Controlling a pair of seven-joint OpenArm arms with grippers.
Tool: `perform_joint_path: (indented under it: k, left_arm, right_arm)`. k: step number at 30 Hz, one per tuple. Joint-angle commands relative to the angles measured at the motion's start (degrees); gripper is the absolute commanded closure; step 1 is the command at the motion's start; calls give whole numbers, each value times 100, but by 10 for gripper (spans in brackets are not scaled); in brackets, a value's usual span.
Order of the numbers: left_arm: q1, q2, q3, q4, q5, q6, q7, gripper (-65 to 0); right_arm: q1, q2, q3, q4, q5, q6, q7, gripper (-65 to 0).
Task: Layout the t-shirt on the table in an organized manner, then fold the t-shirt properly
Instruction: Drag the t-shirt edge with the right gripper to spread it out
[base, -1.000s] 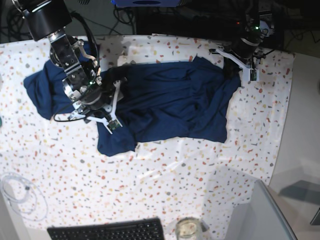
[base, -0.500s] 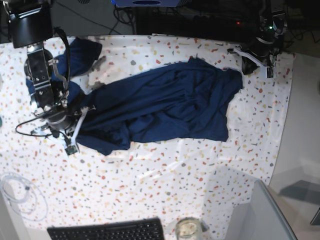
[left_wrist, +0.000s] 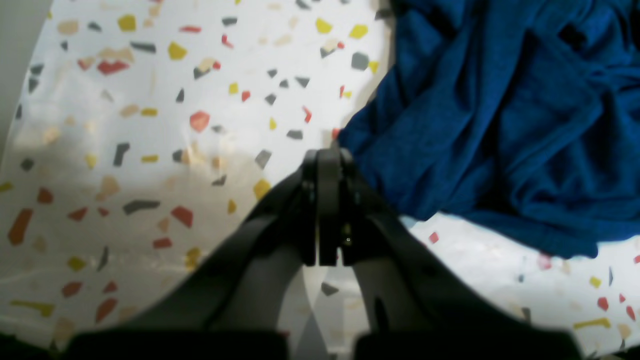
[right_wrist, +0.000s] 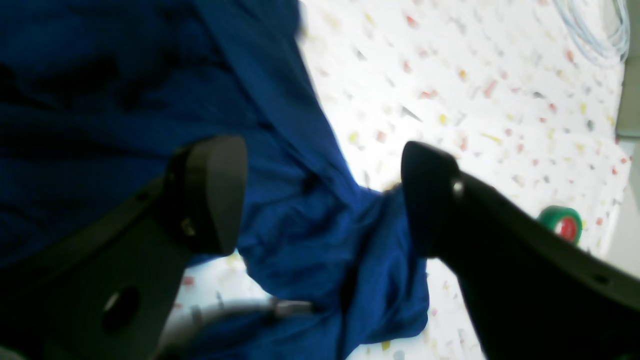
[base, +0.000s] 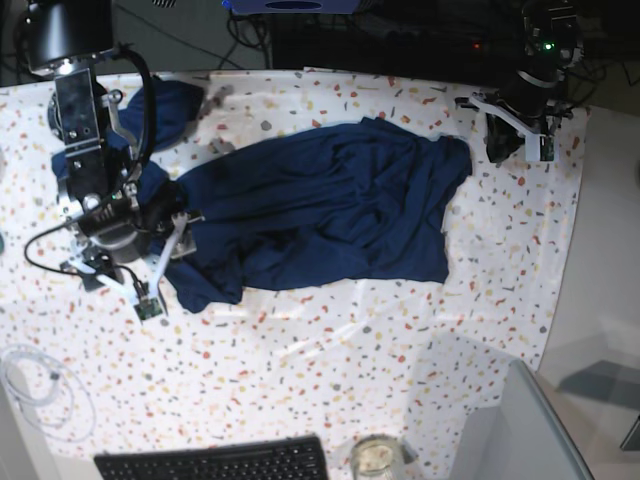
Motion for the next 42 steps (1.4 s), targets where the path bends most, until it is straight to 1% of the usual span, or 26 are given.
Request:
perform_joint_path:
  k: [1, 4, 6, 8, 11, 12, 13, 14, 15, 17, 18, 19, 20, 23, 25, 30, 35, 37, 38, 42]
  left_arm:
    - [31, -28, -25, 95, -36, -6, -128, 0]
    - [39, -28, -25, 77, -36, -6, -128, 0]
    - [39, 16, -25, 77, -36, -6, -128, 0]
    - [39, 33, -34, 77, -36, -6, -128, 0]
    - [57, 33, -52, 42, -36, -6, -128, 0]
    - [75, 33, -148, 7, -36, -6, -128, 0]
    - [83, 42, -271, -55, -36, -6, -128, 0]
    - [83, 60, -368, -116, -36, -6, -128, 0]
    - [75, 112, -465, -186, -36, -15, -137, 0]
    - [75, 165, -702, -301, -36, -33, -137, 0]
    - [75, 165, -772, -336, -36, -33, -137, 0]
    - [75, 165, -816, -362, -36, -33, -137, 0]
    - [92, 165, -843, -397, -36, -33, -137, 0]
    - [110, 121, -860, -459, -36, -33, -146, 0]
    - [119, 148, -860, -406, -36, -33, -146, 0]
    - [75, 156, -852, -362, -36, -33, -137, 0]
    - [75, 165, -808, -134, -36, -33, -137, 0]
    - [75, 165, -808, -99, -36, -33, -137, 0]
    - [66, 165, -808, -81, -36, -33, -137, 0]
    - [66, 165, -808, 7, -36, -33, -137, 0]
  right_arm:
    - [342, 8, -96, -210, -39, -24, 72, -458]
    - [966, -54, -483, -1309, -30, -24, 90, -459]
    - [1327, -186, -711, -1977, -30, -24, 169, -459]
    - [1555, -274, -746, -2566, -30, -24, 477, -455]
    - [1731, -274, -746, -3190, -39, -32, 1057, -449]
    - [1740, -265, -746, -3295, -39, -32, 1180, -428]
    - [1749, -230, -746, -3383, -39, -32, 1294, -375]
    - [1758, -221, -746, -3392, -39, -32, 1338, -309]
    - [1758, -195, -729, -3383, -39, -32, 1338, -227]
    - [1722, -80, -483, -3287, -39, -32, 1329, -17]
    - [1670, -63, -316, -3216, -39, -32, 1329, 0]
    - [1573, -28, -131, -3076, -39, -32, 1329, 0]
    - [1511, -19, 45, -2944, -39, -32, 1338, -24]
    - [1274, 16, 564, -2408, -48, -32, 1329, 0]
    - [1169, 157, 818, -2241, -48, -32, 1329, 0]
    - [1072, 412, 1355, -2293, -56, -32, 1321, 0]
    - [1002, 509, 2102, -2408, -56, -59, 1048, -9]
    - [975, 500, 2093, -2487, -56, -41, 890, -20]
    - [940, 509, 2023, -2469, -56, -41, 793, -53]
    - [659, 518, 1768, -1898, -56, -41, 617, -288]
